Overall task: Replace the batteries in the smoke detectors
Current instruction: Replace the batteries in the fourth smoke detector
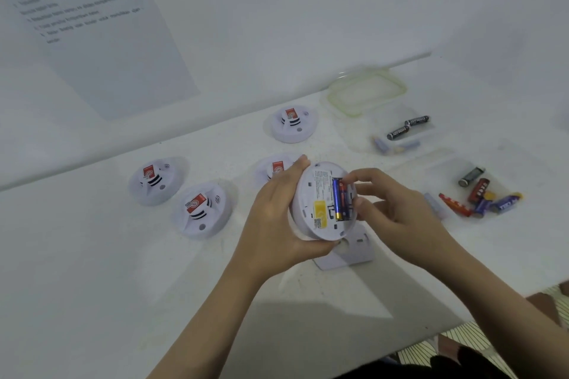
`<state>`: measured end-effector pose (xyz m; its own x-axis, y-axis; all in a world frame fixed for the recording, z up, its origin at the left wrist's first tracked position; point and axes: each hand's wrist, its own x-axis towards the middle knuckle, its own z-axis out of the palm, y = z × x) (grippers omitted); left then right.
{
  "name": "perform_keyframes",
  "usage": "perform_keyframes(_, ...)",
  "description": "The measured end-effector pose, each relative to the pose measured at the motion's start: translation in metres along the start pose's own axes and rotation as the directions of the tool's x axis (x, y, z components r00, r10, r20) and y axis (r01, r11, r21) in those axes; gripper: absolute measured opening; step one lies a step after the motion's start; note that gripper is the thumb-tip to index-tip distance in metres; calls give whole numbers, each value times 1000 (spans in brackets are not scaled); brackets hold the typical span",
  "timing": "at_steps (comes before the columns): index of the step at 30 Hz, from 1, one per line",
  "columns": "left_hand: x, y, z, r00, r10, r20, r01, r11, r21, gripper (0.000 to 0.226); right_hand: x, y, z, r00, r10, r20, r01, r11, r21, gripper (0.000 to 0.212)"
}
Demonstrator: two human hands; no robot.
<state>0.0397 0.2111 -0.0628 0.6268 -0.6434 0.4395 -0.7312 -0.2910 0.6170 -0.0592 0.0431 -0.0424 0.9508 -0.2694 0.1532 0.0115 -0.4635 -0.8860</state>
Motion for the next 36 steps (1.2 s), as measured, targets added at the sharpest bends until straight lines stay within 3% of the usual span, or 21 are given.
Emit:
perform_keyframes(17, 61, 50, 73, 977, 208, -56, -202, 975, 92, 96, 9, 27, -97, 992, 12, -126, -13, 1000, -6, 22)
perform_keyframes(23, 78, 57, 103, 982, 188, -34, -185, 979, 83, 98, 13, 49, -119, 937, -191, -291, 122, 963, -240, 16)
perform_keyframes(29, 91, 58, 119, 986, 154, -64, -150, 987, 55, 101, 5, 66, -138, 892, -122, -435, 142, 990, 15, 24)
perform_keyframes(31, 93, 56, 121, 989, 134, -67, -132, 991, 35, 102, 4, 74, -146, 910, -74, -408, 84, 996, 8, 23)
perform_keyframes(33, 95, 57, 122, 991, 115, -62, -114, 993, 12, 103, 4, 85, -153, 946, -65, -319, 27, 992, -121, 21)
perform_keyframes(36, 98, 59, 124, 993, 104, -49, -104, 995, 3, 102, 6, 90, -159, 966, -164, -199, 100, 950, -296, 40)
